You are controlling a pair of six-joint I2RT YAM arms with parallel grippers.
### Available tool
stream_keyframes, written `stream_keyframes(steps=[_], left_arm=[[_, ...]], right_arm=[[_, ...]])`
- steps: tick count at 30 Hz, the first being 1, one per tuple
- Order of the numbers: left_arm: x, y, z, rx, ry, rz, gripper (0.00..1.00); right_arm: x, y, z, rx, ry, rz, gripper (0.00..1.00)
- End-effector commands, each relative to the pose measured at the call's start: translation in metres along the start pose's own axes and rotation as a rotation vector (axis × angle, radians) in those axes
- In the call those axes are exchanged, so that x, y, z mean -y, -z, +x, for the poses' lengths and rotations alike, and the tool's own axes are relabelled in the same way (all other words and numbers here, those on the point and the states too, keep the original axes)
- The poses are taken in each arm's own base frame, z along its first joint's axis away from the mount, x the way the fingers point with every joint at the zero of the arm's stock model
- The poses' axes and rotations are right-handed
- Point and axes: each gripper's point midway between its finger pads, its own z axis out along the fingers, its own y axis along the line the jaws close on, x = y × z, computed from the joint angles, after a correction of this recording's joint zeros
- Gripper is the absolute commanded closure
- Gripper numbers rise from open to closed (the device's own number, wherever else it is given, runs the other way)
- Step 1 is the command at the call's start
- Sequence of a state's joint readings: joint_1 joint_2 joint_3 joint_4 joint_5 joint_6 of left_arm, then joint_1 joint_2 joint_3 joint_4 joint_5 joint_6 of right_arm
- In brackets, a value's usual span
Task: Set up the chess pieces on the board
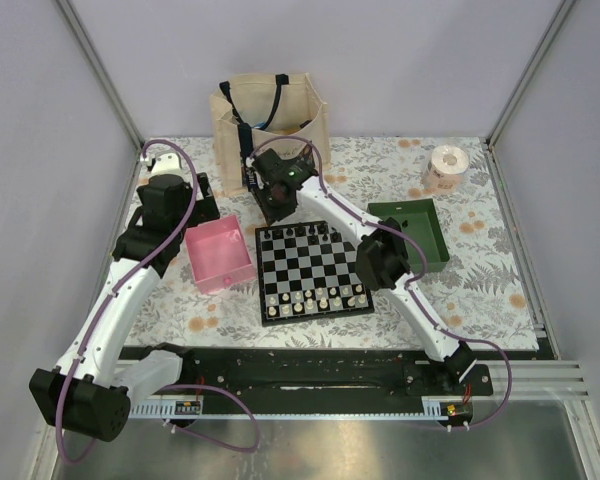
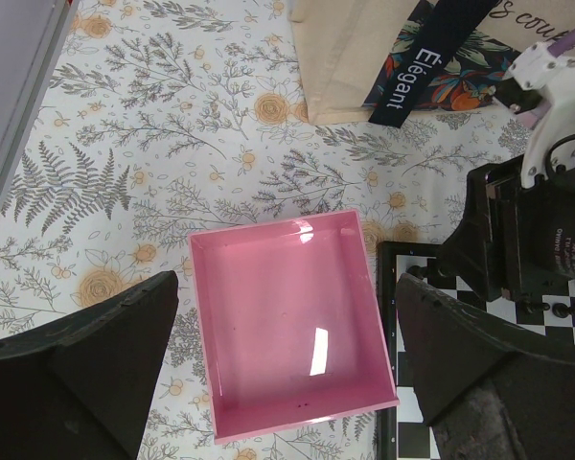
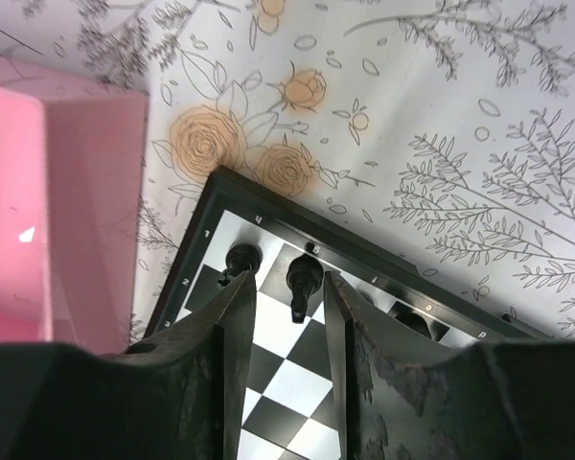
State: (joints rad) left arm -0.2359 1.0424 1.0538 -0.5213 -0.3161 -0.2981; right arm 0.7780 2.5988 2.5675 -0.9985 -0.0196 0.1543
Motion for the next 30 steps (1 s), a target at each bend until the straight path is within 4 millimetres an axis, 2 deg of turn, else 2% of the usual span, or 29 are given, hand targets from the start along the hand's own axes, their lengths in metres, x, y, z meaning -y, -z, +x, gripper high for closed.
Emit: stream_keyframes(steps=[1, 3, 5, 7, 8, 10, 13, 18, 20, 23, 27, 30], left_arm=[[0.003, 0.001, -0.014, 0.049, 0.015, 0.010, 0.01], [0.003, 0.001, -0.013, 0.047, 0.013, 0.010, 0.01], [0.003, 0.001, -0.014, 0.048, 0.015, 0.010, 0.01], [0.004, 0.001, -0.014, 0.048, 0.015, 0.012, 0.01], [0.003, 0.001, -0.014, 0.050, 0.014, 0.009, 0.01], [0.002, 0.002, -0.014, 0.049, 0.013, 0.007, 0.01], [0.002, 0.002, -0.014, 0.050, 0.014, 0.006, 0.01], [0.003, 0.001, -0.013, 0.047, 0.013, 0.010, 0.01], [0.005, 0.000, -0.012, 0.041, 0.013, 0.018, 0.01], [0.008, -0.001, -0.012, 0.037, 0.014, 0.031, 0.01], [0.009, -0.001, -0.011, 0.032, 0.015, 0.037, 0.01], [0.006, -0.001, -0.010, 0.035, 0.014, 0.024, 0.01]], right_arm=[[-0.011, 0.065, -0.060, 0.210, -0.005, -0.010, 0.57], [0.000, 0.084, -0.070, 0.248, -0.030, 0.022, 0.57], [0.022, 0.104, -0.076, 0.274, -0.074, 0.060, 0.57], [0.053, 0.125, -0.075, 0.286, -0.126, 0.122, 0.57], [0.071, 0.133, -0.069, 0.277, -0.152, 0.156, 0.58], [0.103, 0.150, -0.054, 0.268, -0.203, 0.210, 0.57], [0.152, 0.168, -0.020, 0.268, -0.291, 0.265, 0.56], [0.232, 0.187, 0.058, 0.250, -0.489, 0.364, 0.53], [0.261, 0.182, 0.095, 0.187, -0.555, 0.407, 0.53], [0.285, 0.168, 0.123, 0.123, -0.603, 0.434, 0.53], [0.308, 0.147, 0.133, 0.067, -0.635, 0.457, 0.54], [0.321, 0.137, 0.124, 0.070, -0.642, 0.465, 0.53]])
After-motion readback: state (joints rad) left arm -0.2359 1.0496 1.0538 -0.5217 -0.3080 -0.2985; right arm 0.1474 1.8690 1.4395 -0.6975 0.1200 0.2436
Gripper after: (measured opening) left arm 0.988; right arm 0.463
